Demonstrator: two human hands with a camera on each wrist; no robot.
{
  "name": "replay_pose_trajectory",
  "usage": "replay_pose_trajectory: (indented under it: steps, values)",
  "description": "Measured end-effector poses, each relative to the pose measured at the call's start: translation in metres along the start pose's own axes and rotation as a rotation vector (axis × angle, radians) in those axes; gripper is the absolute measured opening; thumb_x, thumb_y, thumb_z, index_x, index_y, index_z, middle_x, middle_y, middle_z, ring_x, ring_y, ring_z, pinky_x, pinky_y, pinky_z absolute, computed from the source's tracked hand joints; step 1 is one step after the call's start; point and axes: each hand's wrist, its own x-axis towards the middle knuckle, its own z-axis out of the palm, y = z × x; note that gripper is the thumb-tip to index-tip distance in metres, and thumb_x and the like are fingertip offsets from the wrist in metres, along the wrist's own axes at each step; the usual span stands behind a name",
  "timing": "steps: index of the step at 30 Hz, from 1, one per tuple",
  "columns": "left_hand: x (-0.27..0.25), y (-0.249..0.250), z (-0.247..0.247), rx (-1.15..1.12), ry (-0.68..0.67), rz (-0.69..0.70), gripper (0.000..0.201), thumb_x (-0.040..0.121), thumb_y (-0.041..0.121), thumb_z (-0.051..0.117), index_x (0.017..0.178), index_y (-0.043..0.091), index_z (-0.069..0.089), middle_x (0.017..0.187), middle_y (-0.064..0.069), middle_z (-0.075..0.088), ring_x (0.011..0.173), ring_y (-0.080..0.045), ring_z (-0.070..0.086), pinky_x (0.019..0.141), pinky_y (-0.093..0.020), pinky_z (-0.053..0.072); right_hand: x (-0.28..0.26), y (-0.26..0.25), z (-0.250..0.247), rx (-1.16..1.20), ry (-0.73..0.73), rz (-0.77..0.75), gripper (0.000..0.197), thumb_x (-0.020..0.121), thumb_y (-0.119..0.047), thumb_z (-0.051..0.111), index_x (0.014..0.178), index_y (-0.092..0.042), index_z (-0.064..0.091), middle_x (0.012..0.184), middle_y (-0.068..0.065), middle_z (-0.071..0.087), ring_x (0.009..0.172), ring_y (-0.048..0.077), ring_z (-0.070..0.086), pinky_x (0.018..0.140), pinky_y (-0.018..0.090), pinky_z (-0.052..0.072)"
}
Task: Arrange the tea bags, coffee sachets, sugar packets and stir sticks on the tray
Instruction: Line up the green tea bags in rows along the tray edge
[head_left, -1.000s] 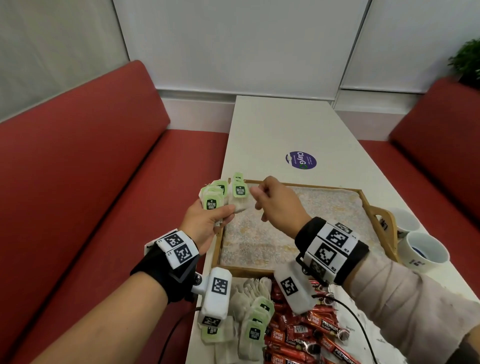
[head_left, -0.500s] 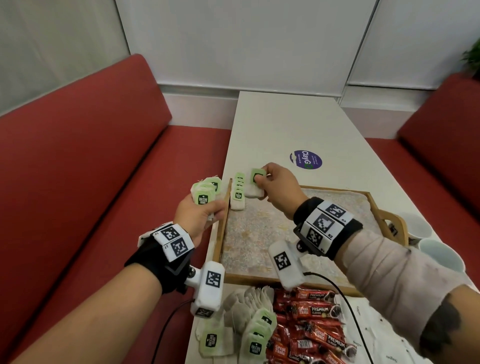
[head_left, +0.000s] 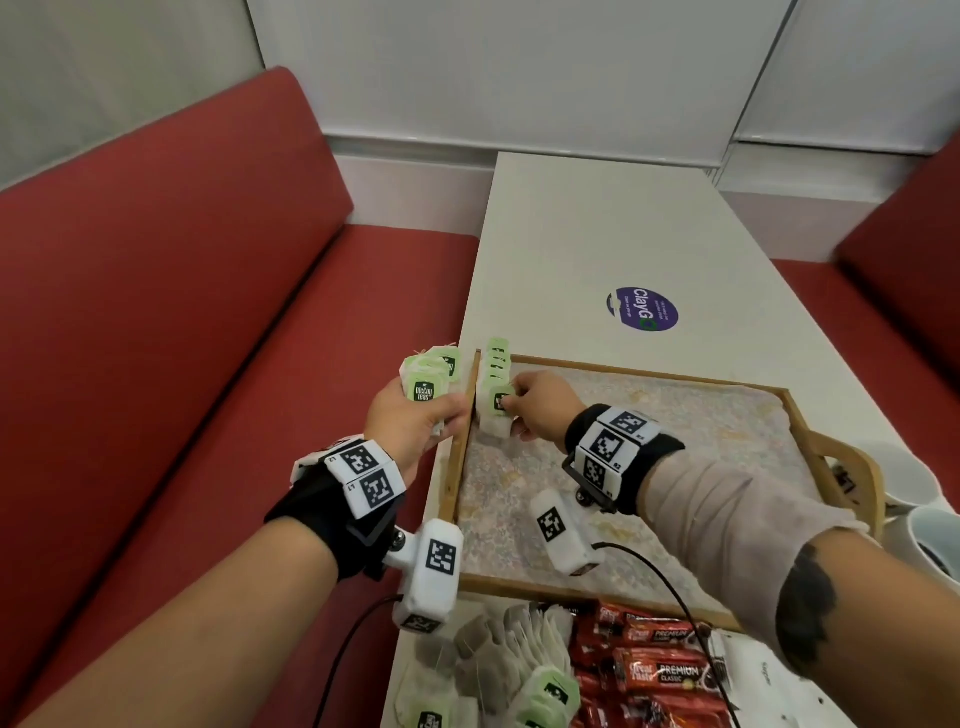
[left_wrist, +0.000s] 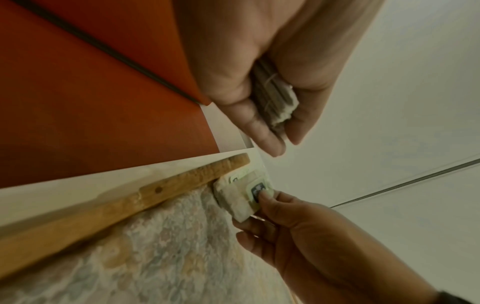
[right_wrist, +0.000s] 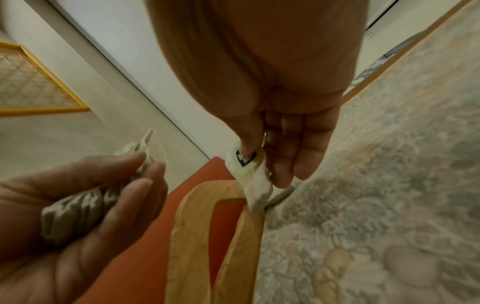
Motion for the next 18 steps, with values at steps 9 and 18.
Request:
replay_pose_trajectory:
  steps: [9,18]
  values:
    - [0.011,-0.013,-0.006,0.009,-0.02,-0.017,0.027,0.078,-0.013,0.065,0.09,0.01,0.06,0.077,-0.004,0.066,0.065,-0.012,0.065,0.06,-0.022,0.056,0.021,0.007,0.012,0.029,0.03,0.086,0.025,0.087,-0.007,0.065,0.072,-0.015,0.047,0.063,0.008,0.063,0.054,0.02,0.062,0.06,0.036,0.054]
    - [0.016,-0.018,-0.008,0.003,-0.02,-0.032,0.029,0.077,-0.01,0.067,0.095,0.011,0.06,0.083,-0.005,0.068,0.069,-0.013,0.067,0.058,-0.019,0.056,0.029,0.005,0.015,-0.039,0.131,0.034,0.032,0.081,-0.007,0.07,0.069,-0.019,0.043,0.091,0.015,0.069,0.084,0.032,0.069,0.078,0.046,0.056]
